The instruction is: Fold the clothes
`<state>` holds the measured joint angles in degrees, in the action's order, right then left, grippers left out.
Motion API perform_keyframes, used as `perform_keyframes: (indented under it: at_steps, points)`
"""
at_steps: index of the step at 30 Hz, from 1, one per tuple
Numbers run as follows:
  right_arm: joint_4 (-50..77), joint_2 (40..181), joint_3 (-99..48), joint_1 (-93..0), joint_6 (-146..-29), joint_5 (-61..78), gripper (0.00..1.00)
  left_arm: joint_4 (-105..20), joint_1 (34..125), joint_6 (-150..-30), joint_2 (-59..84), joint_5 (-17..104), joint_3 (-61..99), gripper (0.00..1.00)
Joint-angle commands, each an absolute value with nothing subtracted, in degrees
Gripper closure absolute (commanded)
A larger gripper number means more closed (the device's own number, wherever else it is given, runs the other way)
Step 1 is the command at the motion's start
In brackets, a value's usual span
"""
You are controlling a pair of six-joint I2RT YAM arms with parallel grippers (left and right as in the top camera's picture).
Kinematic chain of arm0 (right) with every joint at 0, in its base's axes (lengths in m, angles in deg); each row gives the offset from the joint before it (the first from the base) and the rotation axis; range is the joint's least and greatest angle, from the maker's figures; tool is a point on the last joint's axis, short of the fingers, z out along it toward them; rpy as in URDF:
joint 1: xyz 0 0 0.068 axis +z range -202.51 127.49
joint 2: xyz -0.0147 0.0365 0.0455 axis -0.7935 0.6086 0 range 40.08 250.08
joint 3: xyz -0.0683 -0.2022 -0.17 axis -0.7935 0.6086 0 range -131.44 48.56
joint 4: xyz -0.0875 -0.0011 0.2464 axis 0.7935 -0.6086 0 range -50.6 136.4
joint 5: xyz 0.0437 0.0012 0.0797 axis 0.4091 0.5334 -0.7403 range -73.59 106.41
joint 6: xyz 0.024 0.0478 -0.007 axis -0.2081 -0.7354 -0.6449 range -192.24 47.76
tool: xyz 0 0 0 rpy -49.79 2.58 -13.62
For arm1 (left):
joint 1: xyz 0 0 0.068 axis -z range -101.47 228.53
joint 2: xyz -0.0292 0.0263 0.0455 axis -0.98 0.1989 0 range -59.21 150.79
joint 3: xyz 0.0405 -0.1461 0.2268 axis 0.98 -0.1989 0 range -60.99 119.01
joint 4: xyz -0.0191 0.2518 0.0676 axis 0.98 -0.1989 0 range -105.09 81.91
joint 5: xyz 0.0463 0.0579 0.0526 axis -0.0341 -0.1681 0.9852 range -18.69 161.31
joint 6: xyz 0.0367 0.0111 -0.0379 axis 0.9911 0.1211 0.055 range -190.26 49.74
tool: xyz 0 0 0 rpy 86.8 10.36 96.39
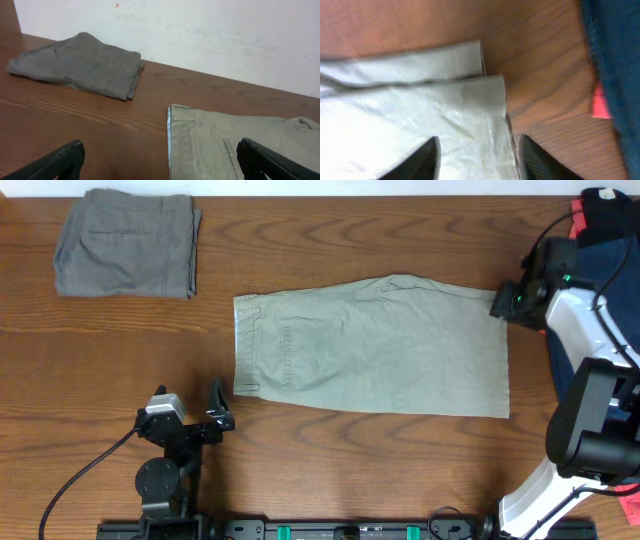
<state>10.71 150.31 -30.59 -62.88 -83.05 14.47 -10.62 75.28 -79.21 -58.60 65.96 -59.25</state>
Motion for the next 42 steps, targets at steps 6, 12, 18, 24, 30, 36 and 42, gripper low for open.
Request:
perform_keyframes:
  at_steps: [6,12,18,24,30,36,42]
  points:
    - [-6.07,150.99,-46.4,-62.25,-83.09,6.38,0.29,-11.62,75.46,-78.86,-58.95,66.01,-60.76,0.02]
    - [-12.41,150.99,-46.29,-59.17,-81.76,-7.82,0.56,-11.6,75.46,-78.86,-58.95,66.01,-60.76,0.02]
    - [-5.94,151.1,-41.06,-49.11,-83.12,-7.82,0.75,-11.62,75.46,-78.86,-58.95,66.01,-60.76,0.02]
    - [11.24,151.38,-32.71,-35.89,-94.0,-5.83,0.85,-11.62,75.46,-78.86,-58.95,66.01,-60.76,0.02]
    - [21.62,156.39,-30.99,-24.04,-98.72,-5.66,0.99,-11.62,75.46,-78.86,-58.95,66.01,-60.76,0.02]
    - [26.76,162.09,-31.01,-16.94,-101.02,-5.68,0.99,-11.62,75.46,-78.86,-58.95,66.01,-60.76,0.02]
    - [26.78,164.02,-30.99,-13.57,-102.31,-5.7,0.99,-11.62,75.46,-78.86,-58.95,66.01,-60.76,0.02]
